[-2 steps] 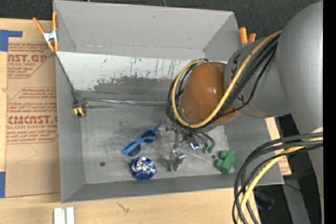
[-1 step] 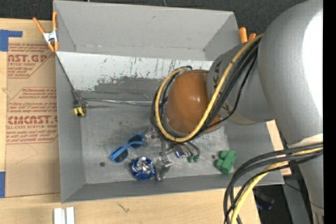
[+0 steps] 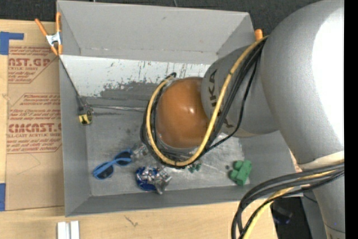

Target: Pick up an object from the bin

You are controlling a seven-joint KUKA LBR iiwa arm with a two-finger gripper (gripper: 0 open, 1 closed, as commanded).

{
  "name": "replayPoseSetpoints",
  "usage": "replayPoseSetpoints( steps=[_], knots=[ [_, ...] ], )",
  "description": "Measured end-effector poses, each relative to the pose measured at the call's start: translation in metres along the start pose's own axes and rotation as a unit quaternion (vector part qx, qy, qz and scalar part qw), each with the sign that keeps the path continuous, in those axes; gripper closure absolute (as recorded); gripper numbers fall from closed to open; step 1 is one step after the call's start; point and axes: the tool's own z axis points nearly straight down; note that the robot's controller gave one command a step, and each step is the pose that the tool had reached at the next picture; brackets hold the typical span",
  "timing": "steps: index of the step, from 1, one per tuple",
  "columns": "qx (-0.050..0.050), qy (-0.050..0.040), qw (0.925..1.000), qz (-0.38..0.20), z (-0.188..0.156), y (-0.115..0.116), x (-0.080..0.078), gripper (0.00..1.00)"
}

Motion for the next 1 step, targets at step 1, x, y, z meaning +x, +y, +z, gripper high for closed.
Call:
replayPoseSetpoints(
  steps=[1],
  knots=[
    [-0.002, 0.0042, 1.0, 0.001, 0.0006, 0.0008, 0.0021, 1.0]
  ],
)
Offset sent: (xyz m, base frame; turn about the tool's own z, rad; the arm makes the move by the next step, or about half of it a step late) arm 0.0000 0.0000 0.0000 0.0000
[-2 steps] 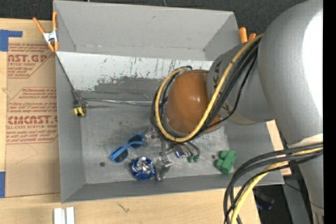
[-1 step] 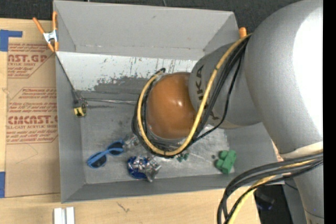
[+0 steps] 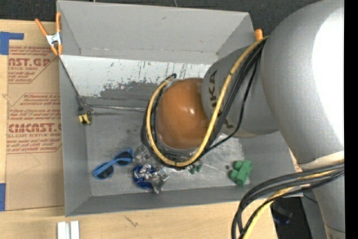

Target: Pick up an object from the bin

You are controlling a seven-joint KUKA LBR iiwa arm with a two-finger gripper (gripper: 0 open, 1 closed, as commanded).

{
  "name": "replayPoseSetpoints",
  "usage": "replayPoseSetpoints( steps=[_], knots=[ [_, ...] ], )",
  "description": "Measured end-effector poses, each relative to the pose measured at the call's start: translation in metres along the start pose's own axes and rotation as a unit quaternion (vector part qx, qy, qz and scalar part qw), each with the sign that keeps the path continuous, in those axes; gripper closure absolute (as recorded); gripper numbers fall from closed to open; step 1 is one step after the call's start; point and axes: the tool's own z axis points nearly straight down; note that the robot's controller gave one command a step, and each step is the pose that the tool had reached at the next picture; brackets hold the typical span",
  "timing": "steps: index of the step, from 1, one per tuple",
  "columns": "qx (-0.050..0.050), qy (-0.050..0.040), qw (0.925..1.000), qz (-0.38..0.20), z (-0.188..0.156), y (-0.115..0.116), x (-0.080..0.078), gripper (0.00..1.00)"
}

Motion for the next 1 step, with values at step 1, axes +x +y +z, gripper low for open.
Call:
replayPoseSetpoints(
  steps=[1],
  knots=[
    [0.001, -0.0011, 1.0, 0.007, -0.1609, -0.0081, -0.0019, 1.0]
  ],
)
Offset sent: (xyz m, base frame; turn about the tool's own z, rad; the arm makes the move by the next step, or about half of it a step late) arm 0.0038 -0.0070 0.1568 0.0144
